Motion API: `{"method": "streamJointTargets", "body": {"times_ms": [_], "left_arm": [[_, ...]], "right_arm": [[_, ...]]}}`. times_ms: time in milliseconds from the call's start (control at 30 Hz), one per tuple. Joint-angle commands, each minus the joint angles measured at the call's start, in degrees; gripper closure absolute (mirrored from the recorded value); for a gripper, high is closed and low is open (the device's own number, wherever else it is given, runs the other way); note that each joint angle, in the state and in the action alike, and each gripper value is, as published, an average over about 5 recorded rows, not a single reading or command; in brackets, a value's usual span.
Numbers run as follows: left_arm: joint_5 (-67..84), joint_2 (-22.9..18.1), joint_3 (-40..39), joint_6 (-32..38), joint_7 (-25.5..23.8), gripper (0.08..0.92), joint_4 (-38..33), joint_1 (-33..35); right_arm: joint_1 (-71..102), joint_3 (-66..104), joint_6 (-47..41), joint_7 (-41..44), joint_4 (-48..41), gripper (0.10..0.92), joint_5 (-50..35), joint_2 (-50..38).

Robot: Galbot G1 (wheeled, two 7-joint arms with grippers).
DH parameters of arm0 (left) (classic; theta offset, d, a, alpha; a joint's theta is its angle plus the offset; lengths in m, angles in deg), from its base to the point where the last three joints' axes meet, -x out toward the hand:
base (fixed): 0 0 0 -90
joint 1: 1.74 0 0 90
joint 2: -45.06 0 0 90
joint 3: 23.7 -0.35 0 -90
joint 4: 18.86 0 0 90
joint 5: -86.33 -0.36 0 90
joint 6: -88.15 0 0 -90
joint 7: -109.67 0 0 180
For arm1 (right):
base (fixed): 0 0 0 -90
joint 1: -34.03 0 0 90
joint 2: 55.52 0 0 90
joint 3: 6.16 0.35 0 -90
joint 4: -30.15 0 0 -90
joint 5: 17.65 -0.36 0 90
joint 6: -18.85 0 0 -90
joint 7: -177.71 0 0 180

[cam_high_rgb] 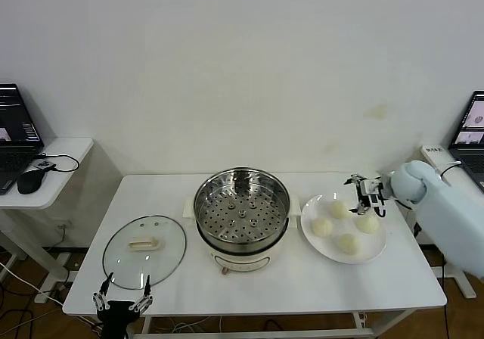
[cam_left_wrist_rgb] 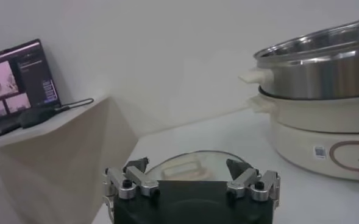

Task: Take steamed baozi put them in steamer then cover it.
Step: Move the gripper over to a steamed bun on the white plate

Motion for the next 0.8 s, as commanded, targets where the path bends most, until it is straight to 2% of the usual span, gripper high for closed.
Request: {"method": "streamJointTargets", "body": {"times_ms": [33,800], "left_arm": [[-0.2,0.0,0.2,-0.1,-0.1,0.177,0.0,0.1],[0.4,0.4,1.3,0.1,-0.2,0.177,0.5,-1.1]], "right_arm": [[-5.9,-6.0,1.4,4.1,-7.7,0.203,1.0,2.6],[-4.6,-3.0,2.6,0.6,-21.0,0.203,7.9,14.4]]}}
